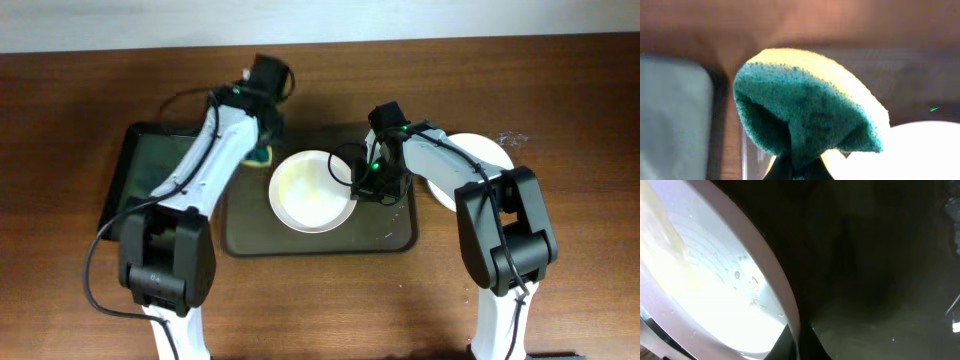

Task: Clean dirty plates on tray and stack at the side
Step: 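Scrub the pinkish plate with the sponge in the left gripper, then lift the pinkish plate with the right gripper and stack it on the pile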

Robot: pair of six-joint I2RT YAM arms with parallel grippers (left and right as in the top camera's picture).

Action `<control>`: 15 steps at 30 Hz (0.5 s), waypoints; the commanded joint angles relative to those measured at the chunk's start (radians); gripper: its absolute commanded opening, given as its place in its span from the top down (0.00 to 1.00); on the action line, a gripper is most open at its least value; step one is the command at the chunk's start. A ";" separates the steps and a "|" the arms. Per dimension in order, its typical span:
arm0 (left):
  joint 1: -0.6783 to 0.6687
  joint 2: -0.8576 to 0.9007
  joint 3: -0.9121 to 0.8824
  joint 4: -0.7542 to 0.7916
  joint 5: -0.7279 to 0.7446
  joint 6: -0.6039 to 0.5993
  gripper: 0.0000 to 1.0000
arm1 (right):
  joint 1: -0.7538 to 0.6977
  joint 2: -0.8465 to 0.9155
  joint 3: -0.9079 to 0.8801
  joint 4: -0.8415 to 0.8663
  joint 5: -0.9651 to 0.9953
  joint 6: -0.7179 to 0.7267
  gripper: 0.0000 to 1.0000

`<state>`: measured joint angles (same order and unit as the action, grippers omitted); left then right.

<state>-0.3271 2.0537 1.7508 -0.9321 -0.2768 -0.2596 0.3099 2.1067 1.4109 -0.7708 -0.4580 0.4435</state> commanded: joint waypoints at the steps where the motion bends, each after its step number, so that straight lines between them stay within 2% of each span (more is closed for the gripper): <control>1: -0.003 -0.001 0.123 -0.075 0.053 0.031 1.00 | -0.010 0.022 -0.005 -0.011 0.082 -0.034 0.96; 6: -0.003 0.000 0.125 -0.110 0.187 0.052 1.00 | -0.010 -0.072 0.056 -0.099 0.185 -0.047 0.96; 15: 0.024 0.000 0.124 -0.115 0.195 0.052 1.00 | 0.011 -0.378 0.083 -0.263 0.515 -0.068 0.96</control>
<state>-0.3264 2.0537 1.8618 -1.0504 -0.0998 -0.2245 0.3073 1.8244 1.4689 -1.0210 -0.0818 0.3851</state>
